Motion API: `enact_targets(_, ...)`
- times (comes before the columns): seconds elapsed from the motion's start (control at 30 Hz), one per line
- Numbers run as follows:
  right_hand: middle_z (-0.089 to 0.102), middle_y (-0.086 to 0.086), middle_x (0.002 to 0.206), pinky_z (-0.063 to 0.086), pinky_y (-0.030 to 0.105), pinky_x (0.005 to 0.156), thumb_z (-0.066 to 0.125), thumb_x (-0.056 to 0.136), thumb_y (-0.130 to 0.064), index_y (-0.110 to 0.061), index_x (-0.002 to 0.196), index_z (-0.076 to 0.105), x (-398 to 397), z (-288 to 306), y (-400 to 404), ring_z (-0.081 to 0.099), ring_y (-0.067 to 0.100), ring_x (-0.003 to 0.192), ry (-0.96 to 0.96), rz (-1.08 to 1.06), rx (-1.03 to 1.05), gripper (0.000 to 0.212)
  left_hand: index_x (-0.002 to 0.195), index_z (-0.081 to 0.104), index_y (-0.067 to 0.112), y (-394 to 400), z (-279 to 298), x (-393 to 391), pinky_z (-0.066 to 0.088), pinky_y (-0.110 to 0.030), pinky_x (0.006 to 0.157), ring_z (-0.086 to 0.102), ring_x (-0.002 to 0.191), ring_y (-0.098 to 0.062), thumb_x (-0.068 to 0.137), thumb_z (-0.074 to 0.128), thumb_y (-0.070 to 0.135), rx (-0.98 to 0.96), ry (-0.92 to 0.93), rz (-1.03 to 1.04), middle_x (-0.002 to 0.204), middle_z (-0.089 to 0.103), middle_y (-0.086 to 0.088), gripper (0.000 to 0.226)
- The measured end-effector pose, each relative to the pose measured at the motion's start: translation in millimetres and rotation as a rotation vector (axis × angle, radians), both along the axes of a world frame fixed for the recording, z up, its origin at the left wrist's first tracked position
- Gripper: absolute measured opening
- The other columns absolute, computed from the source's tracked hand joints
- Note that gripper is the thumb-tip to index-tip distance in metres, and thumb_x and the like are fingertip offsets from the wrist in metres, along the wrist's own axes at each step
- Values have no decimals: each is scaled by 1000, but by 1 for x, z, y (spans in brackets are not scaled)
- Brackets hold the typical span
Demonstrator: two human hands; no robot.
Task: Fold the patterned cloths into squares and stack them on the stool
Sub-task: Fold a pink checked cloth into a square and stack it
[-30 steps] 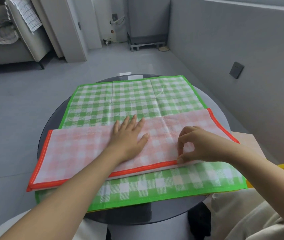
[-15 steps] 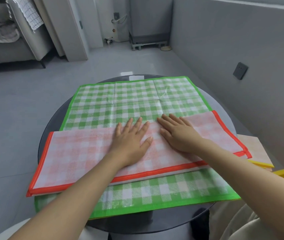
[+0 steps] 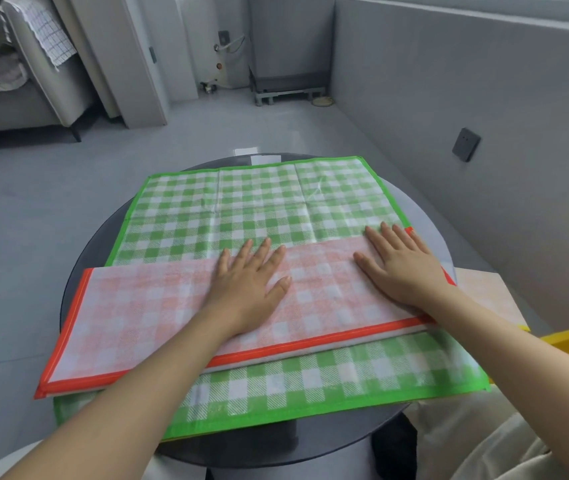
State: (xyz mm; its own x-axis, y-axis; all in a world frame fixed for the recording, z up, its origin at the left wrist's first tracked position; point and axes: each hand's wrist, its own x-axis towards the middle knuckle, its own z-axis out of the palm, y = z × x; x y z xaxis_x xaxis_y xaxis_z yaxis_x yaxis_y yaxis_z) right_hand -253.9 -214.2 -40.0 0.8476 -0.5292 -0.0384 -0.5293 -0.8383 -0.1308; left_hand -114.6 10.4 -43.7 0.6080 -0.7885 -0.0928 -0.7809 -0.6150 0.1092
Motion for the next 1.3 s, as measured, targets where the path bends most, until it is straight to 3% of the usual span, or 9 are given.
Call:
enact_targets(0.2,-2,6,158,-6,38,119,14,96,-53,-27,150,1,16,7,20,-7,20,146,-10,-3,75,61,149,-9,38,0,1,-2,-13,-46,117,-19,144,-14,97,10,56,-11,14,-3,157,-17,11,58)
enact_targets(0.43,9,-2,158,-1,28,118,22,102,-27,-18,150,9,60,11,91,1,10,145,-218,308,327,51,151,-2,29,-3,3,0,-10,-43,118,-13,146,-13,101,11,41,-43,30,-5,160,-8,8,53)
enact_targets(0.5,12,-2,158,-1,25,117,22,102,-28,-19,150,9,66,6,95,6,9,145,-201,335,277,51,152,-2,26,-2,4,0,-10,-42,118,-12,146,-11,101,12,40,-57,34,-14,160,-7,7,54)
enact_targets(0.63,-1,-3,158,-5,28,118,12,100,-42,-22,150,2,68,-2,97,-4,9,145,-59,347,68,55,152,-2,24,21,5,8,-12,-37,118,-11,145,-6,102,13,40,-42,19,2,160,-9,7,55)
enact_targets(0.97,-6,-5,158,-7,28,118,7,97,-48,-26,150,-3,71,0,98,-8,8,144,12,343,21,58,151,-8,28,140,7,51,-14,-40,117,-16,144,-4,101,12,42,38,-13,275,158,-14,11,55)
enact_targets(1.13,-5,-4,158,-7,29,118,7,98,-47,-25,150,-2,70,3,101,-8,8,144,1,340,39,58,149,-11,28,149,9,52,-15,-44,117,-17,143,-5,101,9,45,62,-24,277,157,-16,10,55)
enact_targets(1.3,1,0,158,-4,33,119,14,101,-38,-20,150,6,73,8,110,-3,14,146,-17,318,73,54,152,4,32,146,16,57,-19,-46,114,-11,146,-7,100,23,48,32,40,316,160,-7,6,57)
